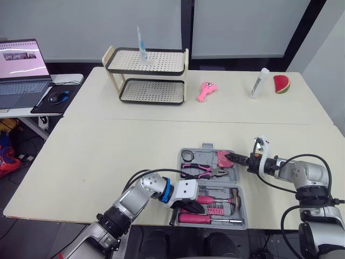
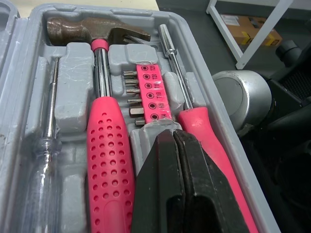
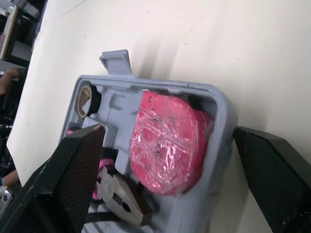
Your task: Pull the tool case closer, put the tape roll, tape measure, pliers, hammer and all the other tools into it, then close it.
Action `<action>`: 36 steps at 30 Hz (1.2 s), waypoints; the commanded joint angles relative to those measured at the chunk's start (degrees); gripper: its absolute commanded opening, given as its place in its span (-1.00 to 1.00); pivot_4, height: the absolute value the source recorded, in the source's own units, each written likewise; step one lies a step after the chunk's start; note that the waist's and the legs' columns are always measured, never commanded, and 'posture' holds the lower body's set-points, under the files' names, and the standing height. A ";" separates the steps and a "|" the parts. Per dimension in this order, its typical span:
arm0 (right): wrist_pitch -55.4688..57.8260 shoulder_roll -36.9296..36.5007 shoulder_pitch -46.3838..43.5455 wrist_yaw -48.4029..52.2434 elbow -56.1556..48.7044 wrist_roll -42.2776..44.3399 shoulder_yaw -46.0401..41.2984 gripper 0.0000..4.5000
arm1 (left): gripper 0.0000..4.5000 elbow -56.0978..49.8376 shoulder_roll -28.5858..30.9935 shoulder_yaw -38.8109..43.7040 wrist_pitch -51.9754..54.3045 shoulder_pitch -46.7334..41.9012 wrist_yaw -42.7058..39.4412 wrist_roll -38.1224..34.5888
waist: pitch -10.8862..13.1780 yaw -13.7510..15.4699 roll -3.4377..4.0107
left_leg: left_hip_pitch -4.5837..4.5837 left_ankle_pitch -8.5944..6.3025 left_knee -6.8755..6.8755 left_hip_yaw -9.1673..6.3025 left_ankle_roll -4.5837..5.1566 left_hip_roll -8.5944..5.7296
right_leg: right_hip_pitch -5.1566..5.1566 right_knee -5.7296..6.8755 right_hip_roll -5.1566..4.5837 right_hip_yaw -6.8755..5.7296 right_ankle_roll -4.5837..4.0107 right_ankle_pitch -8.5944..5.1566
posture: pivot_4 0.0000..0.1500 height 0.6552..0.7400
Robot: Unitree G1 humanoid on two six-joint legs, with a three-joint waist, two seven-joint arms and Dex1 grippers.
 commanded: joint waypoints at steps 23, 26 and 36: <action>11.32 3.92 0.77 -1.02 -12.11 14.27 -10.35 0.98 | -1.00 -0.89 2.39 2.11 -0.10 -1.08 0.57 0.24 | 0.11 0.02 0.18 | -0.03 -0.01 -0.15 0.09 0.01 0.04 | -0.10 -0.02 0.02 0.11 0.00 0.00 | 1.00 1.00; 12.47 3.45 1.05 -2.19 -14.59 15.56 -11.07 0.98 | -1.00 -2.91 3.94 4.17 -0.10 -1.01 0.38 -1.36 | 0.11 0.02 0.19 | -0.25 0.00 -0.11 0.09 0.01 0.04 | -0.33 0.02 0.02 0.10 0.00 0.00 | 1.00 1.00; 17.50 3.34 1.22 -5.52 -21.62 20.97 -13.04 0.98 | -1.00 -12.84 11.65 12.09 3.70 2.76 -0.16 -7.01 | 0.19 0.03 0.29 | -0.50 0.00 -0.09 0.04 0.00 0.00 | -0.48 0.01 -0.01 0.09 0.00 0.00 | 1.00 1.00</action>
